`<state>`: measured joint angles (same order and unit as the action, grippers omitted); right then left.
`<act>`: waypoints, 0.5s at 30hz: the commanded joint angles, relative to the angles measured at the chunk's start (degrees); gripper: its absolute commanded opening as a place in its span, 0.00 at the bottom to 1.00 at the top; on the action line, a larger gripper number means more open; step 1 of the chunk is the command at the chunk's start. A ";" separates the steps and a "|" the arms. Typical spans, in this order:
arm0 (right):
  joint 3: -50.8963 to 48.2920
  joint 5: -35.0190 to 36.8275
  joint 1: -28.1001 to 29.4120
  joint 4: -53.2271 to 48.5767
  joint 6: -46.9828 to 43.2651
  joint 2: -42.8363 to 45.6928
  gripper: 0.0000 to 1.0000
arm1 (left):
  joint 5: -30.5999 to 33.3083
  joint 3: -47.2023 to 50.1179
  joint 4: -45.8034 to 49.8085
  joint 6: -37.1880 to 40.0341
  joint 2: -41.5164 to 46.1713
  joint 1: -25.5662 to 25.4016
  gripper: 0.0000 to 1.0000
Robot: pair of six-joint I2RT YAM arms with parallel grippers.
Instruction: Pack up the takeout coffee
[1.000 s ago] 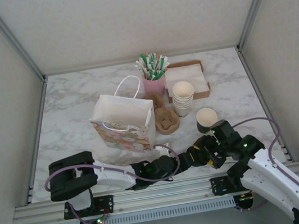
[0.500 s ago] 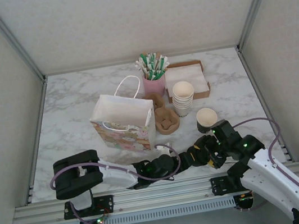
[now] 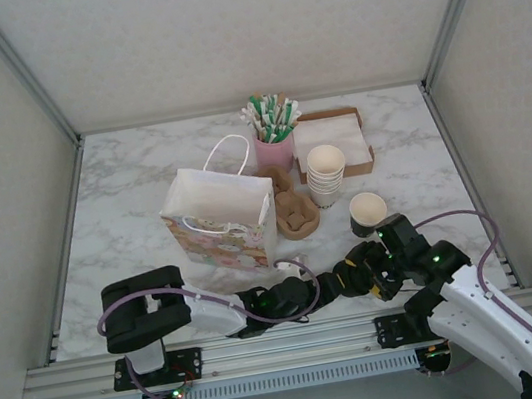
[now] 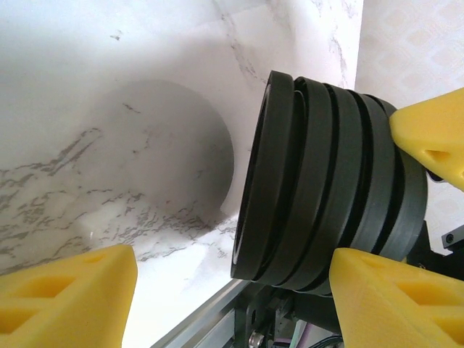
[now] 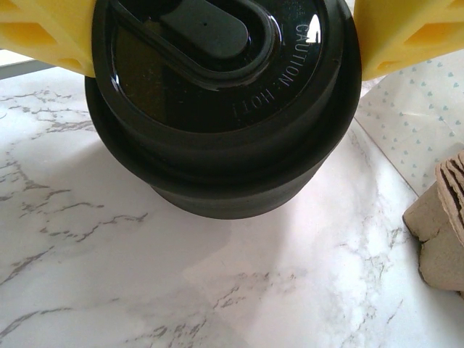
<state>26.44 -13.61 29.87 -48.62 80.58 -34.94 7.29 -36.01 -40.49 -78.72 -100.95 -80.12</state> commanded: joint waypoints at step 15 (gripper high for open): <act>-1.21 -0.37 -0.58 -0.60 0.11 0.73 0.77 | -1.75 1.10 -8.24 2.19 -1.18 0.40 0.76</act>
<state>25.80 -13.58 29.61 -48.66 80.58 -34.79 6.46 -34.65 -45.95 -77.82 -101.06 -80.12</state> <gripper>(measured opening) 0.771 0.757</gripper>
